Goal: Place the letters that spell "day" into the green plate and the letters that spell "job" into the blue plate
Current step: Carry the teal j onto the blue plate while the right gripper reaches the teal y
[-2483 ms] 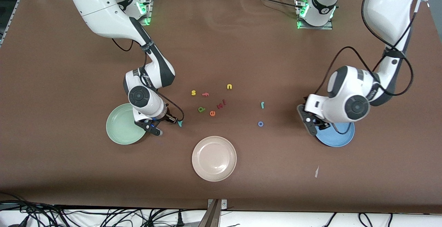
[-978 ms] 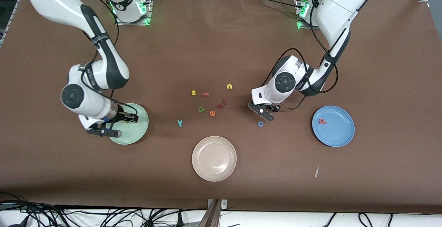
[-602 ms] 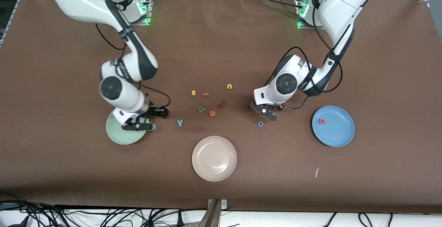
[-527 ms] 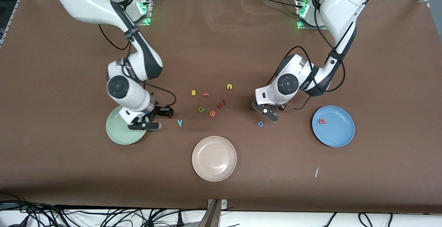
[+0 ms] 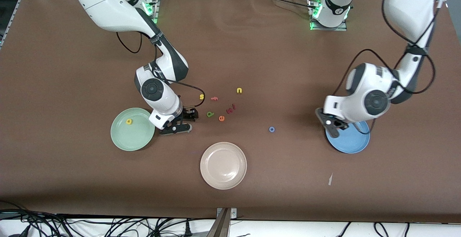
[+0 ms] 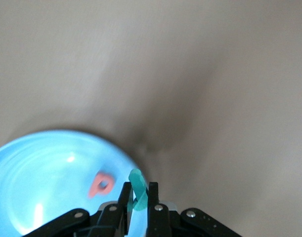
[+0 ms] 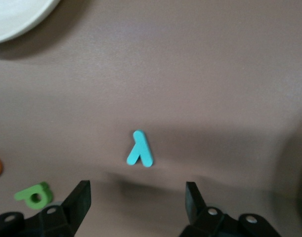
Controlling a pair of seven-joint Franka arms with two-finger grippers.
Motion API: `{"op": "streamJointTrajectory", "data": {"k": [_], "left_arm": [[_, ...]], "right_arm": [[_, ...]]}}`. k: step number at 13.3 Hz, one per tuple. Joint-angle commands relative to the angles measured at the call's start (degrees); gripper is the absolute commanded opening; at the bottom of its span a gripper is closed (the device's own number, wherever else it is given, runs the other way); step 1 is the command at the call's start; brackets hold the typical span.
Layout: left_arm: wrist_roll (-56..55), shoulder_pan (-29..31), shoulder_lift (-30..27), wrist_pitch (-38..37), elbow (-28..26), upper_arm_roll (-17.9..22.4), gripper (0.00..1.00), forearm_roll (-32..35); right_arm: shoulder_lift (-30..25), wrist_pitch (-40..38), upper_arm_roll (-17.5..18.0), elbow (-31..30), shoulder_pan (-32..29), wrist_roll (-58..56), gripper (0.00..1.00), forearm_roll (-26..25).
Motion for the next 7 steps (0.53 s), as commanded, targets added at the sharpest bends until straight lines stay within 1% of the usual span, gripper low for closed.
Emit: {"op": "streamJointTrajectory", "data": {"k": [1, 2, 3, 4, 5, 6, 7], "left_arm": [[9.0, 3.6, -0.2, -1.0, -0.1, -0.8, 0.0, 0.8], [10.3, 4.6, 0.3, -0.8, -0.1, -0.6, 0.0, 1.1], [11.9, 6.0, 1.0, -0.4, 0.0, -0.7, 0.05, 1.1], [12.9, 6.3, 1.3, -0.2, 0.1, -0.8, 0.27, 0.6], [12.9, 6.3, 1.3, -0.1, 0.1, -0.8, 0.94, 0.4], [12.9, 6.3, 1.1, -0.2, 0.1, -1.1, 1.0, 0.4], [12.5, 5.7, 0.9, -0.2, 0.3, -1.2, 1.0, 0.4]], "right_arm": [[1.5, 0.8, -0.6, 1.9, 0.4, -2.9, 0.85, -1.0], [2.0, 1.9, -0.7, 1.9, 0.4, -3.6, 0.85, -1.1], [2.8, 3.2, -0.7, 1.9, 0.5, -3.7, 0.85, -1.1], [3.6, 4.2, -0.8, 2.2, 1.0, -3.6, 0.83, -1.1], [4.0, 4.5, -1.4, 2.3, 1.6, -3.3, 0.81, -1.1], [4.1, 4.5, -2.0, 2.5, 2.4, -3.2, 0.81, -1.0], [4.4, 4.5, -2.4, 2.5, 2.8, -3.1, 0.81, -1.0]]}}
